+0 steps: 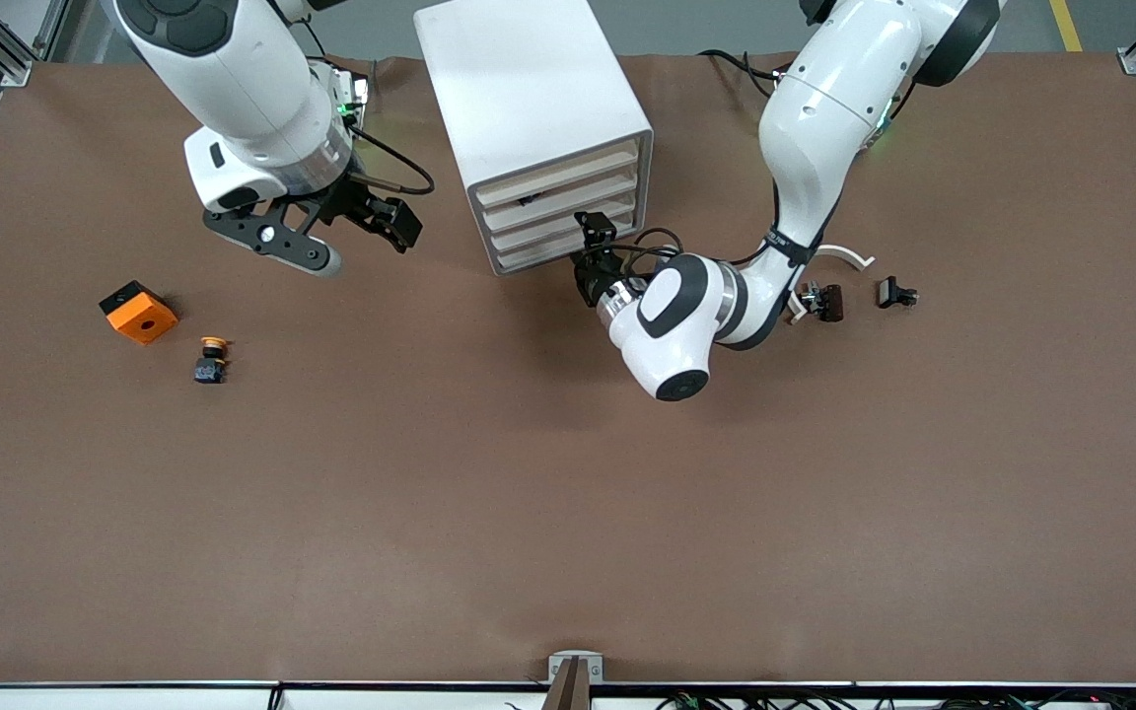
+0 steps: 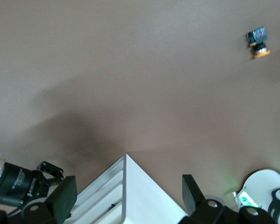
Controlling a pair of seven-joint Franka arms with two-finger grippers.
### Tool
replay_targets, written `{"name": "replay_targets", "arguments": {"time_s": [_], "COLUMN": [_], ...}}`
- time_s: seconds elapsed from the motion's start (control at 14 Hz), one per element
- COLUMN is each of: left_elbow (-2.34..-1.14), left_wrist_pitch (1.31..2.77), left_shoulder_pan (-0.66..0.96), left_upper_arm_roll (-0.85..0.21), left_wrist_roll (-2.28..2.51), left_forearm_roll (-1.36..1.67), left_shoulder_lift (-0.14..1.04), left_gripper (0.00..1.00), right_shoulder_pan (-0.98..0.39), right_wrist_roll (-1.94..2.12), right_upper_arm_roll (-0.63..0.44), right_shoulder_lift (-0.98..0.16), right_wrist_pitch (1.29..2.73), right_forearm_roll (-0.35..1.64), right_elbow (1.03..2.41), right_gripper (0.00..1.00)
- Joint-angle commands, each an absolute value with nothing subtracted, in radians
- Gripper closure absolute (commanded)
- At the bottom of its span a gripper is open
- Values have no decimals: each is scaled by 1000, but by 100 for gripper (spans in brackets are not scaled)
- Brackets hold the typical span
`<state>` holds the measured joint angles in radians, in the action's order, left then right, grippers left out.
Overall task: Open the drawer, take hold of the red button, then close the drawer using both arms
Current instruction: 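Grasp the drawer handle with the left gripper and pull the drawer open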
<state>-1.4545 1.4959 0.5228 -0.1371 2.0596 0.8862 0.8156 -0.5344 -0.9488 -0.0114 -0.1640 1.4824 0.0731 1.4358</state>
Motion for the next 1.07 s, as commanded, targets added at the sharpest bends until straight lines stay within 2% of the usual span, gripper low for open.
{"name": "replay_targets", "arguments": {"time_s": [0.0, 0.57, 0.86, 1.0], "left_elbow": [-1433, -1434, -1433, -1431], "left_wrist_pitch": [1476, 1417, 1417, 1417], "left_shoulder_pan": [535, 592, 589, 584], "left_upper_arm_roll": [-135, -135, -133, -132], "left_wrist_roll": [2118, 2224, 2224, 2224], "left_forearm_roll": [980, 993, 989, 980], "left_shoulder_lift": [871, 873, 887, 893], "left_gripper": [47, 49, 91, 98], "right_shoulder_pan": [-543, -568, -587, -613], "right_wrist_roll": [-997, -999, -1077, -1095], "right_upper_arm_roll": [-17, -17, -15, -15], "right_shoulder_lift": [-170, -178, -186, -190], "right_wrist_pitch": [1480, 1483, 1503, 1512], "right_forearm_roll": [89, 87, 94, 94], "right_elbow": [1420, 1417, 1417, 1417], "right_gripper": [0, 0, 0, 0]}}
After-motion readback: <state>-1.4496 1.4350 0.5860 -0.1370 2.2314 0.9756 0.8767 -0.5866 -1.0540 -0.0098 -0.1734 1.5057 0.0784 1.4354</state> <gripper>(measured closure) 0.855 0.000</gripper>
